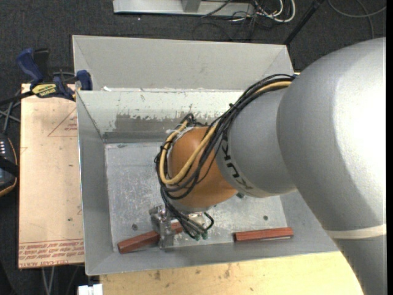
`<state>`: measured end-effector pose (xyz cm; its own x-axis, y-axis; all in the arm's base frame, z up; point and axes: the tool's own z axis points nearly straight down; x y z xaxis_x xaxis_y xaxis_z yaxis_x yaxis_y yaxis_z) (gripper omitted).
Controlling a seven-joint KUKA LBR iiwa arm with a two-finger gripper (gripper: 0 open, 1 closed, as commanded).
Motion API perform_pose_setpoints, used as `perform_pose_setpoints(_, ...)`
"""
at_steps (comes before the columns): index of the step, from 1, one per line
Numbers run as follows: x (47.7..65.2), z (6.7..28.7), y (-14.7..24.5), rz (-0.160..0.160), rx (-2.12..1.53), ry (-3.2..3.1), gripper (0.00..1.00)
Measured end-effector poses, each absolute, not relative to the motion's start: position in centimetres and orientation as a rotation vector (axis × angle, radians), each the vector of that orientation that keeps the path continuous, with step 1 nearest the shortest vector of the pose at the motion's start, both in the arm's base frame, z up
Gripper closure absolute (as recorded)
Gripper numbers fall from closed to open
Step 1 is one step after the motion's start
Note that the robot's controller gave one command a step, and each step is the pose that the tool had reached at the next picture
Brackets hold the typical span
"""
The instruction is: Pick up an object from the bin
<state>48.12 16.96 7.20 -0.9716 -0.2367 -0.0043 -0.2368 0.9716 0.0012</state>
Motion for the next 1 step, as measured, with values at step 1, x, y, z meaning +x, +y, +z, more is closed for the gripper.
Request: perform_pose_setpoints(1,47.98,7.71,16.94,0.001,-0.375,3.121,1.0)
